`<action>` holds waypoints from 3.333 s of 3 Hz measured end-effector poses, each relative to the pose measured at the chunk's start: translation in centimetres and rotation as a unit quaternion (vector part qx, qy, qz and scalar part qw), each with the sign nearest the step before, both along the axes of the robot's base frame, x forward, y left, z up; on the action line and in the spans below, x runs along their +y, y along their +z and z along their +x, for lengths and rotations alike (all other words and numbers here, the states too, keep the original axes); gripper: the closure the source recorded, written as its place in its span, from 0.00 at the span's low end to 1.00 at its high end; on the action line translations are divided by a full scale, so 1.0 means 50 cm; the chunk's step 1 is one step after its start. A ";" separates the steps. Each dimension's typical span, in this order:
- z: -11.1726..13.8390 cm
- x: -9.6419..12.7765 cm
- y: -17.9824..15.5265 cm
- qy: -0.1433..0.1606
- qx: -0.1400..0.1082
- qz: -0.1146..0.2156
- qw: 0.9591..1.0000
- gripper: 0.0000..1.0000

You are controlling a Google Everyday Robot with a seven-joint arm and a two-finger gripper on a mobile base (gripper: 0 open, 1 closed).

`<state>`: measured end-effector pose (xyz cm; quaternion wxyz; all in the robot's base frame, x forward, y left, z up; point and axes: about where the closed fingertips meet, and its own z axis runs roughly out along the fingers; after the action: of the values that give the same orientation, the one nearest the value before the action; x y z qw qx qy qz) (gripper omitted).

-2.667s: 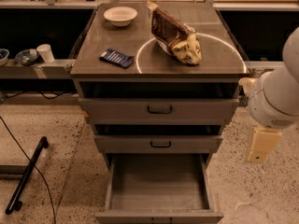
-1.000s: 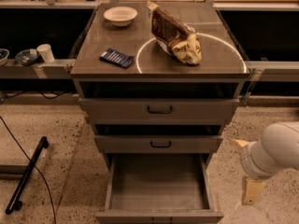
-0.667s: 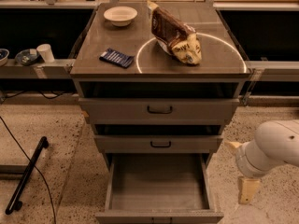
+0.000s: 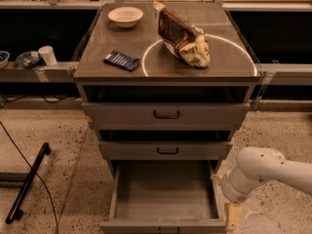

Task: Close bottom drawer

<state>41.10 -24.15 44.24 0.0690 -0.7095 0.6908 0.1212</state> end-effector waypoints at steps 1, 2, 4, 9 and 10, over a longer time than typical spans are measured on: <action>-0.019 0.031 -0.080 0.008 0.029 0.019 0.999 0.00; -0.039 0.039 -0.123 0.016 0.039 0.022 0.999 0.14; -0.059 0.049 -0.112 0.034 -0.044 0.070 0.996 0.61; -0.146 -0.011 -0.340 0.115 -0.033 -0.038 0.992 1.00; -0.070 -0.009 -0.415 0.107 -0.067 -0.043 0.991 1.00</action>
Offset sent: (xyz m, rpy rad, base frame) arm -0.0295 0.0198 -0.0816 0.0406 0.0909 0.0545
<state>37.60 -24.59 23.49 0.0712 -0.7878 0.6097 0.0506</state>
